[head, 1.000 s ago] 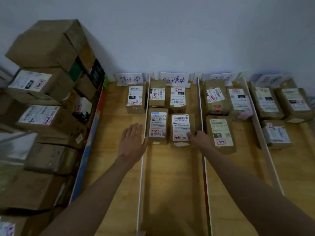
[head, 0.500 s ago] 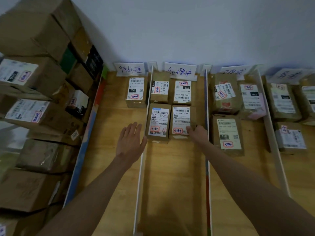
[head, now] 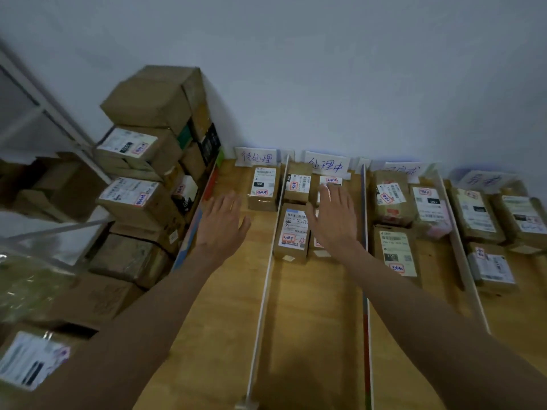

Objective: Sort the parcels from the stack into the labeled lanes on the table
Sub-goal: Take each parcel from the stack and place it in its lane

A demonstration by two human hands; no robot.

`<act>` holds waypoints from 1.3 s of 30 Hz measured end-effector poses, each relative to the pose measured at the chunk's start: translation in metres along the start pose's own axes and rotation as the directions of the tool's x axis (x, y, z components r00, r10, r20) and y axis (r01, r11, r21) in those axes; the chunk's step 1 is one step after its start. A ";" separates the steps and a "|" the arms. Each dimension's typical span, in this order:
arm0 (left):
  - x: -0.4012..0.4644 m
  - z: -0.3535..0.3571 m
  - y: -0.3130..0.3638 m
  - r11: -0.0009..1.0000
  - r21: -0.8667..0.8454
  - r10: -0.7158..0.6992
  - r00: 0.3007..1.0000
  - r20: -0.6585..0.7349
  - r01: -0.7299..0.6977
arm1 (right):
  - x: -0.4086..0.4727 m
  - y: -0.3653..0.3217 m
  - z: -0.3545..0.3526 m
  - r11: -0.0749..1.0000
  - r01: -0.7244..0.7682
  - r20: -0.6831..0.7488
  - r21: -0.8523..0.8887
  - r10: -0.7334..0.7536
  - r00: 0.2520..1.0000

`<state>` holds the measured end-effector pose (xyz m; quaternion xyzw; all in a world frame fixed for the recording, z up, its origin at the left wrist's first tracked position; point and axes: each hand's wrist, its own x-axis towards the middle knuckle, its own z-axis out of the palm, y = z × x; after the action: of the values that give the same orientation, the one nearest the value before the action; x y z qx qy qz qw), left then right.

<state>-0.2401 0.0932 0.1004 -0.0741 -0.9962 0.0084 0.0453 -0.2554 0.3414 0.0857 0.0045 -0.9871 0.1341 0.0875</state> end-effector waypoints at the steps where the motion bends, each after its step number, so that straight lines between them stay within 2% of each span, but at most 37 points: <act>1: -0.005 -0.009 -0.009 1.000 0.008 -0.015 1.000 -0.025 0.015 | -0.001 -0.012 -0.004 0.999 0.034 -0.010 -0.018 -0.034 0.999; 8: -0.058 -0.061 -0.083 0.989 0.028 -0.140 0.977 -0.162 0.146 | -0.012 -0.104 -0.016 0.982 0.182 -0.071 -0.040 -0.185 0.980; 16: -0.111 -0.087 -0.158 0.955 0.033 -0.285 0.942 -0.178 0.295 | -0.028 -0.190 -0.019 0.962 0.270 -0.097 -0.041 -0.273 0.957; 22: -0.114 -0.083 -0.210 0.944 0.016 -0.322 0.933 -0.163 0.329 | -0.029 -0.236 -0.015 0.958 0.285 -0.116 -0.028 -0.286 0.951; 30: -0.090 -0.079 -0.279 0.968 -0.028 -0.252 0.960 -0.124 0.250 | -0.019 -0.301 0.005 0.987 0.157 -0.108 0.020 -0.154 0.982; 39: -0.011 -0.075 -0.337 0.987 -0.041 -0.158 0.980 -0.120 0.154 | 0.019 -0.353 0.018 0.997 -0.030 -0.081 0.068 0.036 0.996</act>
<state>-0.2718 -0.2409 0.1822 0.0030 -0.9943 -0.0155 0.1057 -0.2655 -0.0033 0.1654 -0.0144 -0.9776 0.1684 0.1254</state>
